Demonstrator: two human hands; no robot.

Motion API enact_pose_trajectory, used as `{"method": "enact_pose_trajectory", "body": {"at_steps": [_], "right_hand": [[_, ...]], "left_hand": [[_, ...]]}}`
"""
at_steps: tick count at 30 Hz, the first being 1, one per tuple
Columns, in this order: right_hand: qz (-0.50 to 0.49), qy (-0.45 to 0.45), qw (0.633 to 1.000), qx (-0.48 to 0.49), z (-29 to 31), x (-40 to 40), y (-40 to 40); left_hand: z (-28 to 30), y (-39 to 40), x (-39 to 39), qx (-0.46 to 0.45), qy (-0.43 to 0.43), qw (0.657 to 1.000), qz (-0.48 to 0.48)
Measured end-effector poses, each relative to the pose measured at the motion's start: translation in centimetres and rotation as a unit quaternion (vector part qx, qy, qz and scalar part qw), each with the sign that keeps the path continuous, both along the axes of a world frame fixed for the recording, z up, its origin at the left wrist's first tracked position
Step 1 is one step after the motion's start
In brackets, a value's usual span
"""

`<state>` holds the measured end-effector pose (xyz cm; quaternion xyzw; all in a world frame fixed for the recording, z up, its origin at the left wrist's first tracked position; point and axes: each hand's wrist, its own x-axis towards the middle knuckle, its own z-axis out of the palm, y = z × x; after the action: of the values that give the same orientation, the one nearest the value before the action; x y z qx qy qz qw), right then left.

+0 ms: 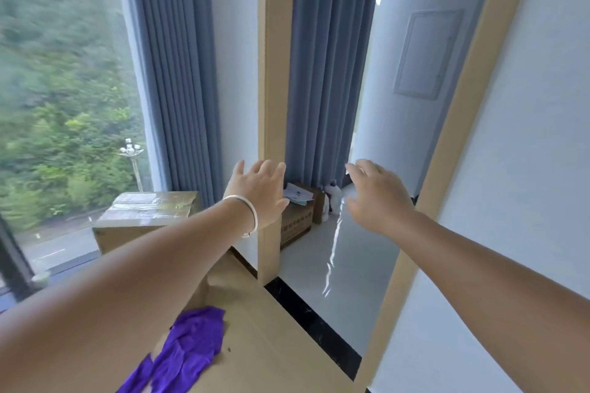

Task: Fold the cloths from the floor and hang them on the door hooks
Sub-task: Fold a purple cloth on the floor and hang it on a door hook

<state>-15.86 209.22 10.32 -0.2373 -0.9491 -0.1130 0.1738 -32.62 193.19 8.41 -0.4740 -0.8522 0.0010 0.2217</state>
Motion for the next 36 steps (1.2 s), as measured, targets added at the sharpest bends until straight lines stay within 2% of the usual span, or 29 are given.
{"method": "enact_pose_trajectory", "body": {"at_steps": [6, 15, 28, 36], "right_hand": [[0.113, -0.030, 0.993, -0.012, -2.9, -8.6, 0.8], [0.258, -0.072, 0.962, -0.047, -8.7, -23.5, -4.5], [0.347, -0.205, 0.913, -0.063, -20.5, -49.3, -14.5], [0.405, -0.287, 0.865, -0.074, -29.6, -57.7, -20.4]], "left_hand": [[-2.6, -3.0, -4.8, -0.020, -0.030, 0.992, 0.123], [-8.5, -10.7, -14.9, -0.047, -0.076, 0.959, 0.268], [-21.2, -21.0, -35.9, -0.045, -0.202, 0.902, 0.380], [-30.2, -27.8, -40.5, -0.090, -0.266, 0.851, 0.444]]}}
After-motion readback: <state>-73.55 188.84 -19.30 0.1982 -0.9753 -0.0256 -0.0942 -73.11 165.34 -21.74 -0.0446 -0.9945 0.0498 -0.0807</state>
